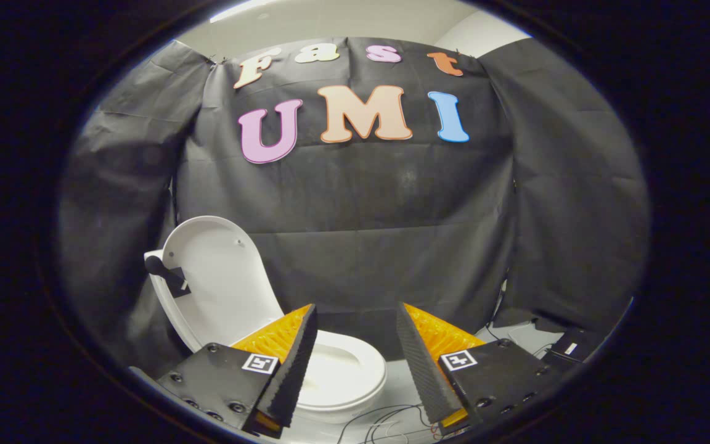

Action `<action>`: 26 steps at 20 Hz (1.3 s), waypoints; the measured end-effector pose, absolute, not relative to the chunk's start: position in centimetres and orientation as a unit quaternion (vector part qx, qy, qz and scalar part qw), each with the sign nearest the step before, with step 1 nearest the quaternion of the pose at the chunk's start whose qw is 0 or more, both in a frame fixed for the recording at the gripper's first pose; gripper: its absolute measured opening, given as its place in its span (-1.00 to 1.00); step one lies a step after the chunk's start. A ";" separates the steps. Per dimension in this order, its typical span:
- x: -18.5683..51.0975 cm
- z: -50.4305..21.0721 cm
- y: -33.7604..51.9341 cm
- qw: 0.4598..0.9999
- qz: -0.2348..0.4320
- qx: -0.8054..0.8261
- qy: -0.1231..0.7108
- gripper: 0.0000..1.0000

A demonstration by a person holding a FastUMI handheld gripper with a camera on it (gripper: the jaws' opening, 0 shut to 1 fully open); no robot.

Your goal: Open the toilet lid.

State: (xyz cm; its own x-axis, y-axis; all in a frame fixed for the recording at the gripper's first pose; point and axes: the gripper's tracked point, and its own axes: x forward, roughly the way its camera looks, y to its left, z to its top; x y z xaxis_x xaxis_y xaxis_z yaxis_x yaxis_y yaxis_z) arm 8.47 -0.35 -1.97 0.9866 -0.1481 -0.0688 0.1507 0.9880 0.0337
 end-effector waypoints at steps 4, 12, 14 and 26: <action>8.2 -3.0 -1.0 0.996 -0.059 0.028 0.065 0.62; 5.8 -2.6 -0.4 0.996 -0.024 0.038 0.075 0.61; 4.8 -1.9 -0.1 0.997 -0.017 0.036 0.061 0.61; 1.2 0.5 0.8 1.000 -0.005 0.025 -0.004 0.61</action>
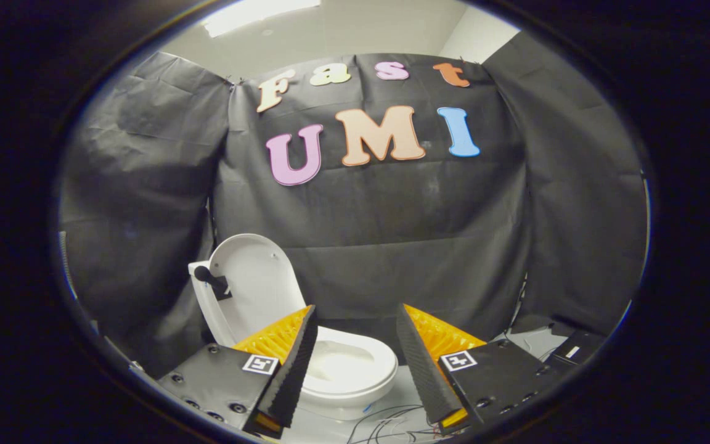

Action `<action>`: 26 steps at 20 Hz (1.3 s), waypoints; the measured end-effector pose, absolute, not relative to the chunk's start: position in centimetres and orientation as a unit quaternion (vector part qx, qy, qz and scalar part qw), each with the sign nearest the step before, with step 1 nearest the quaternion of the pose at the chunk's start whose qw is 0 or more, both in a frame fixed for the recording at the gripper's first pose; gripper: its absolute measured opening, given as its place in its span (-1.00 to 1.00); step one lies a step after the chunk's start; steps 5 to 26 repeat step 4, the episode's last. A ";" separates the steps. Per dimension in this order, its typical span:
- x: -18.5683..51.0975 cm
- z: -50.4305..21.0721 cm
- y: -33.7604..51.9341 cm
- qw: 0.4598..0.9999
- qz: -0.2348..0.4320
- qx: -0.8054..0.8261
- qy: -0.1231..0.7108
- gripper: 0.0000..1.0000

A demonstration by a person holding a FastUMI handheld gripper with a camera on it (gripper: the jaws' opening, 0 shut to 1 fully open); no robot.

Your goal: Open the toilet lid.

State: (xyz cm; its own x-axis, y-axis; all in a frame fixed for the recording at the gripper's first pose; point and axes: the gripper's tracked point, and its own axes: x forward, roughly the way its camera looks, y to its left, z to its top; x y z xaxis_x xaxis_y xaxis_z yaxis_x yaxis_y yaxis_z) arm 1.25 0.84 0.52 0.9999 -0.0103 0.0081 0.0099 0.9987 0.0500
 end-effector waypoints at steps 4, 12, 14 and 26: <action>0.2 0.3 1.1 1.000 -0.004 -0.001 0.000 0.61; 0.2 0.3 1.1 1.000 -0.004 -0.001 0.000 0.61; 0.2 0.3 1.1 1.000 -0.004 -0.001 0.000 0.61; 0.2 0.3 1.1 1.000 -0.004 -0.001 0.000 0.61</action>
